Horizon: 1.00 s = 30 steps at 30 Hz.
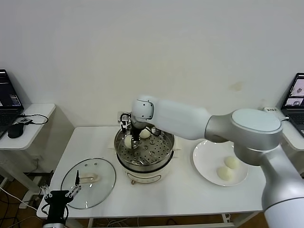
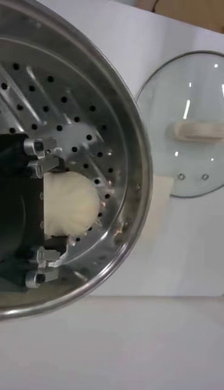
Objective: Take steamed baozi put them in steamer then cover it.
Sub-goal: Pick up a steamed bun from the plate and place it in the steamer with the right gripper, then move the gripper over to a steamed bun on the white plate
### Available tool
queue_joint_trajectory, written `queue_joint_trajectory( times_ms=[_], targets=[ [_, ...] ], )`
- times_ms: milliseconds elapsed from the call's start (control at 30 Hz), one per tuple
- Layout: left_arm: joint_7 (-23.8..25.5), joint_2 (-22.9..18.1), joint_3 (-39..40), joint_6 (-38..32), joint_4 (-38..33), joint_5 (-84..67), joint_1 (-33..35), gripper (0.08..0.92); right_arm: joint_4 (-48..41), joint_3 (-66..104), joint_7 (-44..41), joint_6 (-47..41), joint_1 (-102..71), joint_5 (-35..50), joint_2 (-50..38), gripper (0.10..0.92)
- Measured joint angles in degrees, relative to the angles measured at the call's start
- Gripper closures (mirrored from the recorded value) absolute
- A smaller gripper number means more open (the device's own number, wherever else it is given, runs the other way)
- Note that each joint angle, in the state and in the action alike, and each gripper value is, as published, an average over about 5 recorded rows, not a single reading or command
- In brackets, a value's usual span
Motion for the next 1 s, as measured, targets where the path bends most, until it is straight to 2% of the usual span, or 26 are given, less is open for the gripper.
queue_joint_trajectory(
  times_ms=[100, 200, 567, 1000],
  targets=[
    [0.0, 0.0, 0.2, 0.0, 0.1, 0.1, 0.0, 0.177, -0.3, 0.4, -0.3, 0.2, -0.1, -0.1, 0.0, 0.259],
    [0.0, -0.1, 0.4, 0.0, 0.3, 0.2, -0.1, 0.177, 0.0, 0.4, -1.2, 0.9, 0.5, -0.6, -0.5, 0.213],
    [0.0, -0.1, 1.0, 0.0, 0.1, 0.2, -0.3, 0.177, 6.7, -1.3, -8.6, 8.6, 8.7, -3.6, -8.9, 0.202],
    [-0.3, 0.1, 2.0, 0.1, -0.3, 0.9, 0.4, 0.177, 24.7, -5.5, -15.1, 16.0, 15.9, -9.9, -33.2, 0.203]
  ],
)
